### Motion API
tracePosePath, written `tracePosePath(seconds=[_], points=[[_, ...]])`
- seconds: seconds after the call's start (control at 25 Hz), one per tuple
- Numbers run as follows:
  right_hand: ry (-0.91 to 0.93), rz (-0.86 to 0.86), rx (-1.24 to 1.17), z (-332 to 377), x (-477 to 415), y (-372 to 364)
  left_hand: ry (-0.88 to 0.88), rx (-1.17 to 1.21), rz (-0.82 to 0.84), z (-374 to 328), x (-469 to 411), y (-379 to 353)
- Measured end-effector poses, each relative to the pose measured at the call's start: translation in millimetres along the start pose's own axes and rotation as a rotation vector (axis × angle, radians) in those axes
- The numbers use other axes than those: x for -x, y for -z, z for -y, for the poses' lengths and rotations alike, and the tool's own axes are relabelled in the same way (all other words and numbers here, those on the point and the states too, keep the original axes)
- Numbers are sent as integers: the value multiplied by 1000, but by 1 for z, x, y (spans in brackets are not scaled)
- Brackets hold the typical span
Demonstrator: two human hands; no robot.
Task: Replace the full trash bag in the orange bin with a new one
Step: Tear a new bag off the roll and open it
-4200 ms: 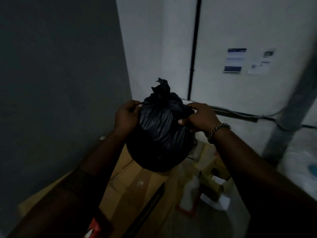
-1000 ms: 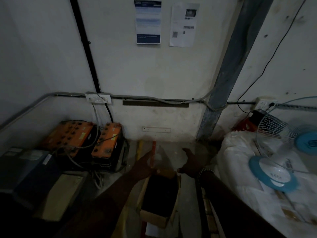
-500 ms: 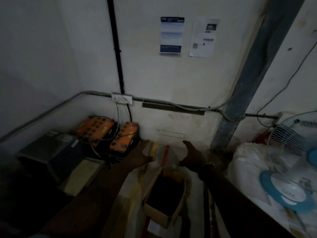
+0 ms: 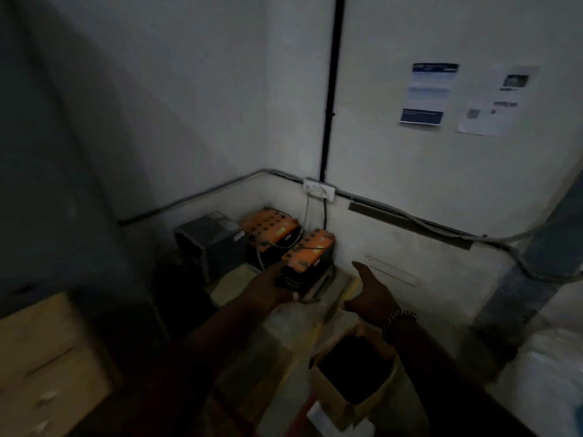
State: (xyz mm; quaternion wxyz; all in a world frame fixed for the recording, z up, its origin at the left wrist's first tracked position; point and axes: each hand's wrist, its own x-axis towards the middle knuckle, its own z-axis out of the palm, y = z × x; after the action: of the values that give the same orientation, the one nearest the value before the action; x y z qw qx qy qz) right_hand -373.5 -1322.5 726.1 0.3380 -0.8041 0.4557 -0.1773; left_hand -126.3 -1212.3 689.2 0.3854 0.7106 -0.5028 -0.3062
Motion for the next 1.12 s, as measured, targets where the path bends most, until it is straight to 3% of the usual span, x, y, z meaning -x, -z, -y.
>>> tracePosePath(seconds=[0.52, 0.88, 1.12], points=[[467, 364, -5, 219, 77, -155, 221, -255, -567, 42, 269, 172], [730, 509, -55, 366, 250, -287, 414, -225, -838, 87, 532, 234], [811, 577, -59, 425, 374, -359, 498, -182, -879, 111, 680, 265]])
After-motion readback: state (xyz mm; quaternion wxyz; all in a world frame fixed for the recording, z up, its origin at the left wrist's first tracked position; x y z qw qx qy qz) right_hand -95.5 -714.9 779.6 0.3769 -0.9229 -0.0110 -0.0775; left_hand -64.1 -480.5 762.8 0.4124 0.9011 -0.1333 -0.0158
